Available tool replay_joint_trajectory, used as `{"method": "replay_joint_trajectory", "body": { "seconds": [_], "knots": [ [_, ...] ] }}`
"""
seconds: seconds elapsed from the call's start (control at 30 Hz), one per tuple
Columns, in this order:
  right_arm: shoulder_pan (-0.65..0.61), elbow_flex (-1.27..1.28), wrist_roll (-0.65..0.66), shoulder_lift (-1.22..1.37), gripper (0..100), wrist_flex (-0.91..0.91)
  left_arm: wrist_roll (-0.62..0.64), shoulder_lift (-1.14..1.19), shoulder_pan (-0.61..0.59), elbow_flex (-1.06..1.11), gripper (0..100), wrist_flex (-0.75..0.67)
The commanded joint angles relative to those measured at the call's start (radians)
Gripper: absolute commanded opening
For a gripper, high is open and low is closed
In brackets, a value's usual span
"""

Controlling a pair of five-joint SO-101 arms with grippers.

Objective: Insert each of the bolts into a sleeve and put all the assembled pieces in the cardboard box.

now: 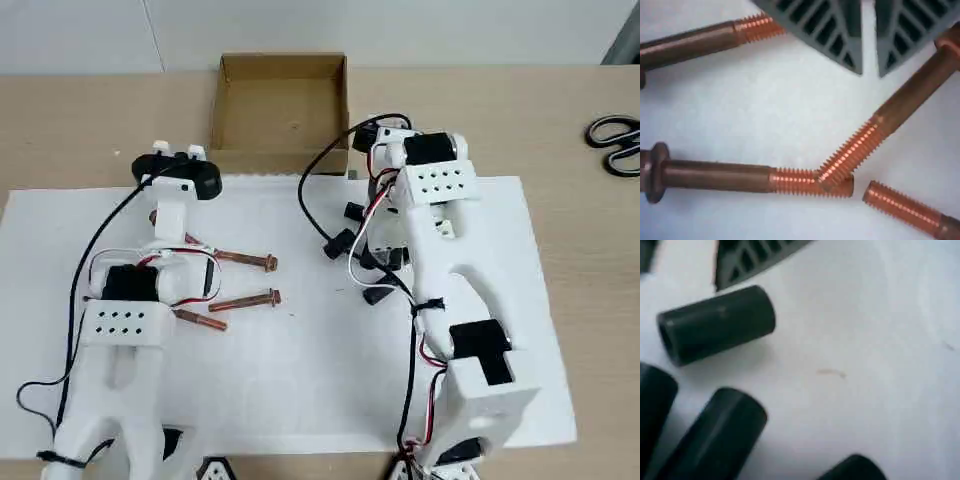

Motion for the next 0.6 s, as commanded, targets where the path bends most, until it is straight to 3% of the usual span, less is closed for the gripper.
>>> {"method": "replay_joint_trajectory", "body": {
  "seconds": [0.0, 0.3, 0.57],
  "knots": [
    [0.015, -0.046, 0.014, 0.007, 12.5, -0.024, -0.002, 0.000, -0.005, 0.025, 1, -0.052],
    [0.016, -0.046, 0.057, 0.070, 12.3, -0.137, -0.002, 0.000, -0.005, 0.139, 10, -0.144],
    [0.016, -0.046, 0.057, 0.142, 12.3, -0.209, -0.003, 0.000, -0.006, 0.153, 10, -0.143]
  ]
}}
